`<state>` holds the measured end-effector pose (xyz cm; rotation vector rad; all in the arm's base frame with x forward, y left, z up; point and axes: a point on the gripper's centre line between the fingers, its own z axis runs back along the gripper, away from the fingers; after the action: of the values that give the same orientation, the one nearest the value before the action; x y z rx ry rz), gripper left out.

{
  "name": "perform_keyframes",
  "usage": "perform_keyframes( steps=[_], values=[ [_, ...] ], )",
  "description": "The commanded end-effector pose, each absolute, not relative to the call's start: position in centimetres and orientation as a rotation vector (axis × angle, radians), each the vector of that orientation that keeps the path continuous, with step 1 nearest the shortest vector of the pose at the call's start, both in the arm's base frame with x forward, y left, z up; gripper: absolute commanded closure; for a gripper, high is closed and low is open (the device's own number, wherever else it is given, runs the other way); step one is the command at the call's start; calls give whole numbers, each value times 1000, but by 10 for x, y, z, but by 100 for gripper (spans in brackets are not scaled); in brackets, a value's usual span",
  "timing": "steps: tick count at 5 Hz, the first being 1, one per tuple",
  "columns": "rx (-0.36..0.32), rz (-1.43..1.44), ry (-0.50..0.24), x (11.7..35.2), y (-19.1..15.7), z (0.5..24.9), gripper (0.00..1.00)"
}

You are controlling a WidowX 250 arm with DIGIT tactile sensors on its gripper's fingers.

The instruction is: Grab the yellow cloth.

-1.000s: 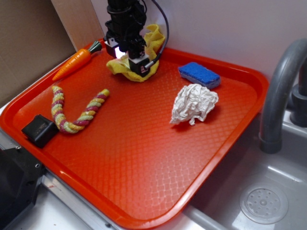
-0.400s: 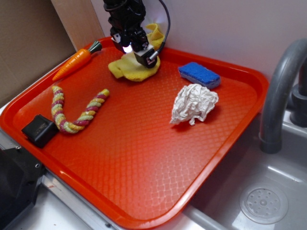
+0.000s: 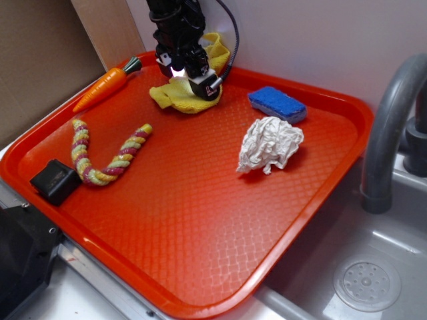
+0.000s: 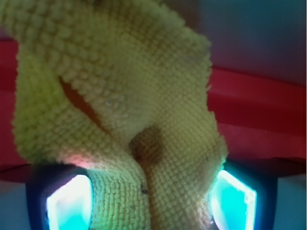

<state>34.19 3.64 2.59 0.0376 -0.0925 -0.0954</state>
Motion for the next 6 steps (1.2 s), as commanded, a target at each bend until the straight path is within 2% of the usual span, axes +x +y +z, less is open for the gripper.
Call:
perform_keyframes(
  steps=[1, 2, 5, 6],
  values=[
    [43, -86, -143, 365, 28, 42, 0],
    [89, -57, -139, 364, 32, 33, 100],
    [127, 12, -135, 365, 54, 26, 100],
    [144, 38, -111, 365, 64, 17, 100]
  ],
)
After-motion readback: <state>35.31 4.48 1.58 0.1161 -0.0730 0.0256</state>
